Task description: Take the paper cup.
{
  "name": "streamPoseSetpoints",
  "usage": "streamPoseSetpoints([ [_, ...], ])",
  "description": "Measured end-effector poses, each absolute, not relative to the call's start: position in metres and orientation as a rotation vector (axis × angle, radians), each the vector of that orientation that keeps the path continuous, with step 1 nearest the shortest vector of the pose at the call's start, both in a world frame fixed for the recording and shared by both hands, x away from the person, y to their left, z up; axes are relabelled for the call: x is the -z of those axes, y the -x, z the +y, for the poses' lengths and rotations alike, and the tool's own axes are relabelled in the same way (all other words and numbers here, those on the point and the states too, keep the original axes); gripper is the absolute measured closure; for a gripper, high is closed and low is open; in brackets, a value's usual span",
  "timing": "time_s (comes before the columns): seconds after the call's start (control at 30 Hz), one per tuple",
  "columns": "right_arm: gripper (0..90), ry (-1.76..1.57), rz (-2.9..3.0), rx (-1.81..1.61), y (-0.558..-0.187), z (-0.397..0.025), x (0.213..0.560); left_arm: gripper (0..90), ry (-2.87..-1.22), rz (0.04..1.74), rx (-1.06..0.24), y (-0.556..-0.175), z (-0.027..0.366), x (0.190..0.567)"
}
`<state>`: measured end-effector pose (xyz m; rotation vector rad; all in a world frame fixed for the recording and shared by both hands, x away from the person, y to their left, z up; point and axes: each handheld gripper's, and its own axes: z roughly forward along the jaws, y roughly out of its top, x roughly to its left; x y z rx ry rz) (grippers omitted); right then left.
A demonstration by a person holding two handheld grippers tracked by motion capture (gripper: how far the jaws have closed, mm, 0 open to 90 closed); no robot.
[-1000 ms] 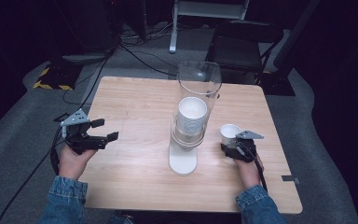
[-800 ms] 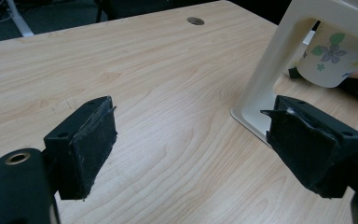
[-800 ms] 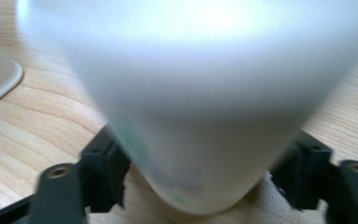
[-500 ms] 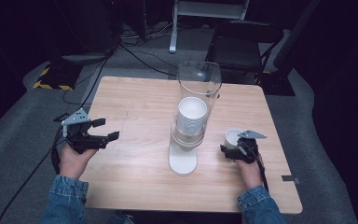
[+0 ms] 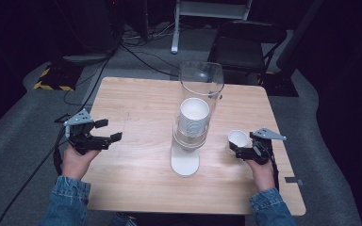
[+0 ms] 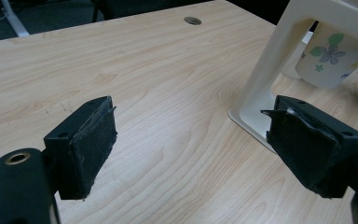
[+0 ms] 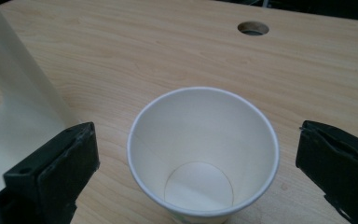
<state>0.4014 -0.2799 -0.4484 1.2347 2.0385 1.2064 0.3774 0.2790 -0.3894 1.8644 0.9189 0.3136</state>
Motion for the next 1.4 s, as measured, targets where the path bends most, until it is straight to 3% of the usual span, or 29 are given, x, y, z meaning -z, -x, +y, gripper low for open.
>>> streamPoseSetpoints([
  [0.6,0.0,-1.128,2.049,-1.321,-0.344,-0.323,0.408,14.6,-1.916,0.925,-0.267,-0.358,0.266,0.407],
  [1.1,2.2,-1.057,2.129,-1.288,-0.319,-0.339,0.444,15.0,-1.903,0.883,-0.322,-0.304,0.262,0.439],
  [1.4,3.2,-1.062,2.126,-1.331,-0.318,-0.342,0.460,15.0,-1.906,0.868,-0.348,-0.292,0.260,0.454],
])
